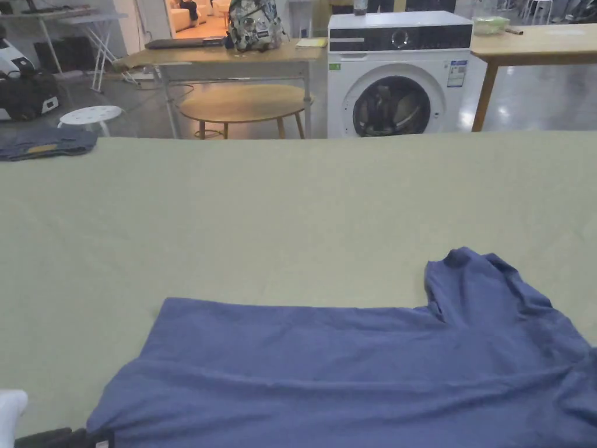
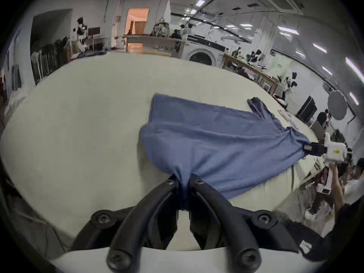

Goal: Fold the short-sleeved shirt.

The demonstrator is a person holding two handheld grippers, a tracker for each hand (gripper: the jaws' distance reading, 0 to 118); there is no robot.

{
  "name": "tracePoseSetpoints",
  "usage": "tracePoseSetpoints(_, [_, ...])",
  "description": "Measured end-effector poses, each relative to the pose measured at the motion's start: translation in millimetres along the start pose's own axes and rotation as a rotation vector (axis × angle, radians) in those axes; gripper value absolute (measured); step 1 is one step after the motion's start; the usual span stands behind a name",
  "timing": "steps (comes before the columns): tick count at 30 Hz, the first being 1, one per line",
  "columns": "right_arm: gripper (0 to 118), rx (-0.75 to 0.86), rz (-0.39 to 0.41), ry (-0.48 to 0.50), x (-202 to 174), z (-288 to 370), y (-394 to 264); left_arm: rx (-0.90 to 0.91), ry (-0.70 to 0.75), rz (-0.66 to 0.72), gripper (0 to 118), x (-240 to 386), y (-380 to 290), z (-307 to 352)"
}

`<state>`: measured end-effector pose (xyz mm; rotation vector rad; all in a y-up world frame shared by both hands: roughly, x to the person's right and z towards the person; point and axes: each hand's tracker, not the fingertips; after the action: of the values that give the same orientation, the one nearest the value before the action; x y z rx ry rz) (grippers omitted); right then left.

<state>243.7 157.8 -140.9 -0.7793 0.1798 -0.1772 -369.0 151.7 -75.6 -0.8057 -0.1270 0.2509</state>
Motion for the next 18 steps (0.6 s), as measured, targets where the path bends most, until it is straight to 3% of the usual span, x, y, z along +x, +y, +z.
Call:
tracePoseSetpoints(2, [9,-0.039,0.042,-0.009,-4.9,0.6,-19.0,-0.014,0.008,0.003,3,4.2,-21.6,2.9])
tracePoseSetpoints(4, [25,-0.032,0.086,-0.034,-6.3,-0.9,-35.0,0.002,-0.005,-0.004,6,5.3,-37.4,1.8])
tracePoseSetpoints(5, [50,-0.028,0.1,-0.055,-5.7,-5.3,-38.4,0.014,-0.001,0.002,22,5.5,-41.0,-0.1])
tracePoseSetpoints(6, [68,-0.03,0.115,-0.095,-5.3,-5.8,-42.3,0.025,0.005,0.021,47,7.1,-41.5,-1.9])
tracePoseSetpoints(7, [73,-0.027,0.109,-0.108,-4.5,-4.3,-45.5,0.034,0.003,0.035,78,7.1,-42.1,-2.0])
tracePoseSetpoints(8, [72,-0.018,0.102,-0.102,-3.4,-0.1,-47.7,0.044,-0.006,0.06,93,8.5,-41.3,-1.3])
tracePoseSetpoints(10, [72,0.028,0.109,-0.082,-4.6,10.9,-44.7,0.099,0.004,0.041,93,23.0,-37.5,8.1])
tracePoseSetpoints(15, [72,0.243,0.245,-0.049,-36.9,45.2,-25.9,0.341,0.028,-0.146,92,83.3,-14.9,36.8])
tracePoseSetpoints(18, [72,0.287,0.234,-0.002,-57.2,47.0,-9.4,0.481,0.041,-0.153,92,105.0,-8.9,43.7])
